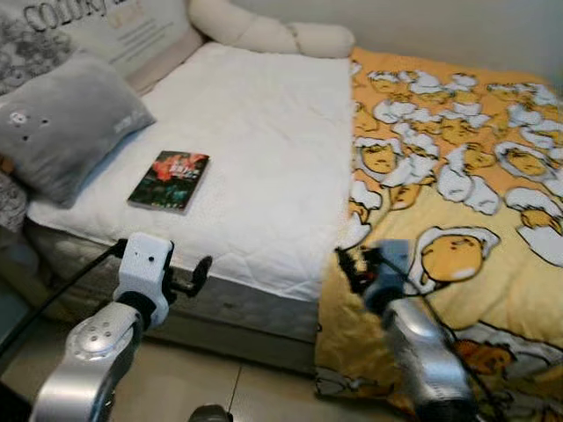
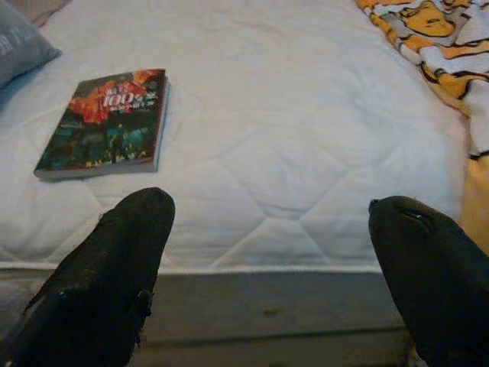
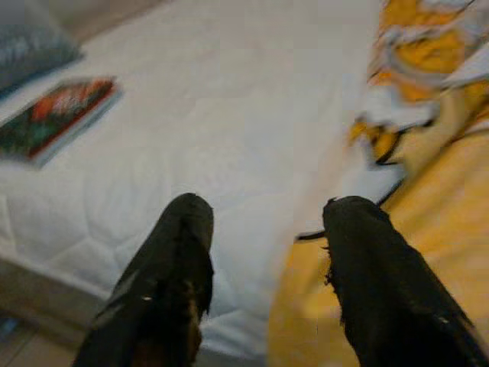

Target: Clean up the room

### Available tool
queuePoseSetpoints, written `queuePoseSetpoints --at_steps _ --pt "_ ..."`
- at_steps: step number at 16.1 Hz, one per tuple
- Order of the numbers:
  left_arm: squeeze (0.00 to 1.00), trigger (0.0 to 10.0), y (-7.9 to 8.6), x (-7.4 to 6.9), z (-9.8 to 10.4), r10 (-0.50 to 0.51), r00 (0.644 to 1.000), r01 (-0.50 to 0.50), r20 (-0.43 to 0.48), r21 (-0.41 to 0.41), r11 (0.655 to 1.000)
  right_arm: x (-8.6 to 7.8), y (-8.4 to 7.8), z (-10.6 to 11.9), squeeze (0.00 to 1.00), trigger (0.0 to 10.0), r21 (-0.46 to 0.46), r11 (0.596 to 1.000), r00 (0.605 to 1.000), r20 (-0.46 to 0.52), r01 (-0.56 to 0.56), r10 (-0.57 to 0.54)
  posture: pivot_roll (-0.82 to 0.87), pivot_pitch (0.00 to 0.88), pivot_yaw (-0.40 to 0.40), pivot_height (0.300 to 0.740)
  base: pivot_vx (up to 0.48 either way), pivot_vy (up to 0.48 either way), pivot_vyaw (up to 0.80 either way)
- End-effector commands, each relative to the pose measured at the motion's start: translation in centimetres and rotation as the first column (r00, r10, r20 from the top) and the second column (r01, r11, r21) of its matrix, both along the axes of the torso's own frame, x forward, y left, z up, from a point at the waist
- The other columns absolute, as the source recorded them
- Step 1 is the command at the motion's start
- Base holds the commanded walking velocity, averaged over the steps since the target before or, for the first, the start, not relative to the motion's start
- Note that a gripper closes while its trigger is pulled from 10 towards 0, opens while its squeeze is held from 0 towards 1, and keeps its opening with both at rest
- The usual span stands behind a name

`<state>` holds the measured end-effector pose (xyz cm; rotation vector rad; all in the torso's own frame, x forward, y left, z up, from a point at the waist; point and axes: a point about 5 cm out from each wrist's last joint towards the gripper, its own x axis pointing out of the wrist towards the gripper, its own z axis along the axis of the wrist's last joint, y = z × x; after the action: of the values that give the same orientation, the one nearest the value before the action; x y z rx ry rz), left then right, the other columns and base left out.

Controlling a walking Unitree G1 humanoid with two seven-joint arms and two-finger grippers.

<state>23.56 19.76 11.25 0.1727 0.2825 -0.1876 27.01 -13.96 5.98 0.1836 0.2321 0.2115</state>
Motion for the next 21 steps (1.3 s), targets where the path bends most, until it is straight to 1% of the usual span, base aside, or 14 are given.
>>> queuePoseSetpoints --at_steps 1,2,3,4,5,7,8,9,11,14,17,18,19,21 --pt "0.93 10.0 0.0 0.4 0.0 0.027 0.999 -0.027 0.02 0.011 1.0 -0.2 -0.3 0.9 0.0 10.0 -0.008 1.0 1.0 0.019 0.004 -0.004 0.04 0.0 -0.008 0.74 0.0 0.0 0.0" --pt "0.93 10.0 0.1 0.5 -0.4 0.058 0.998 -0.058 0.019 0.007 0.998 -1.0 -0.7 1.3 0.0 10.0 -0.033 0.999 1.0 0.022 0.017 -0.016 0.03 0.0 -0.01 0.74 0.0 0.0 0.0" --pt "0.93 10.0 -0.1 0.5 -0.8 0.061 0.998 -0.061 0.015 0.005 0.998 -1.6 -0.9 1.5 0.0 10.0 -0.036 0.999 0.999 0.011 0.033 -0.033 0.02 0.0 -0.011 0.74 0.0 0.0 0.0" --pt "0.84 10.0 -0.5 0.6 -1.0 0.052 0.998 -0.052 0.018 0.005 0.999 -2.5 -1.5 1.2 0.0 10.0 -0.028 0.996 0.997 -0.015 0.081 -0.082 0.01 0.0 -0.006 0.74 0.0 0.0 0.0" --pt "0.84 10.0 -0.5 0.6 -1.1 0.054 0.998 -0.054 0.021 -0.004 0.999 -2.7 -1.6 1.2 0.0 10.0 -0.028 0.996 0.996 -0.025 0.088 -0.089 0.0 0.0 -0.003 0.74 0.0 0.0 0.0" --pt "0.75 10.0 -1.2 1.2 -1.1 0.027 0.999 -0.026 0.043 -0.023 0.999 -3.6 -2.0 1.1 0.0 10.0 -0.027 0.99 0.989 -0.059 0.137 -0.139 -0.03 0.0 0.017 0.74 0.0 0.0 0.0" --pt "0.74 10.0 -1.6 2.1 -0.9 0.008 0.998 -0.007 0.066 -0.027 1.0 -3.5 -2.4 0.9 0.0 10.0 -0.048 0.979 0.976 -0.081 0.198 -0.201 -0.05 0.0 0.036 0.74 0.0 0.0 0.0" --pt "0.75 10.0 -1.8 2.4 -0.9 -0.001 0.997 0.002 0.073 -0.016 1.0 -3.4 -2.5 0.9 0.0 10.0 -0.054 0.975 0.972 -0.081 0.218 -0.221 -0.05 0.0 0.043 0.74 0.0 0.0 0.0" --pt "0.75 10.0 -2.0 3.0 -0.7 -0.011 0.997 0.014 0.083 -0.029 0.999 -3.6 -2.5 1.2 0.0 10.0 -0.052 0.972 0.97 -0.079 0.227 -0.231 -0.07 0.0 0.055 0.74 0.0 -0.122 0.0" --pt "0.73 10.0 -2.0 3.4 -1.0 0.0 0.997 0.004 0.079 -0.05 0.999 -3.6 -2.7 1.2 0.0 10.0 -0.05 0.973 0.969 -0.089 0.226 -0.229 -0.07 0.0 0.055 0.74 0.0 -0.241 0.0" --pt "0.73 10.0 -1.8 2.9 -1.8 0.023 0.999 -0.021 0.038 -0.058 0.998 -3.2 -2.8 1.1 0.0 10.0 -0.055 0.983 0.98 -0.089 0.174 -0.178 -0.06 0.0 0.039 0.74 0.0 0.0 0.0" --pt "0.73 10.0 -1.7 2.4 -2.2 0.019 0.999 -0.018 0.028 -0.049 0.999 -2.9 -2.7 1.1 0.0 10.0 -0.058 0.987 0.984 -0.086 0.151 -0.155 -0.05 0.0 0.028 0.74 0.0 0.0 0.0" --pt "0.73 10.0 -1.6 2.1 -2.3 0.017 1.0 -0.016 0.025 -0.042 0.999 -2.7 -2.5 0.9 0.0 10.0 -0.06 0.988 0.983 -0.107 0.144 -0.15 -0.04 0.0 0.021 0.74 0.0 0.0 0.0" --pt "0.73 10.0 -1.6 2.1 -2.3 0.017 1.0 -0.016 0.025 -0.042 0.999 -2.7 -2.5 0.9 0.0 10.0 -0.06 0.988 0.983 -0.107 0.144 -0.15 -0.04 0.0 0.021 0.74 0.0 0.0 0.0"
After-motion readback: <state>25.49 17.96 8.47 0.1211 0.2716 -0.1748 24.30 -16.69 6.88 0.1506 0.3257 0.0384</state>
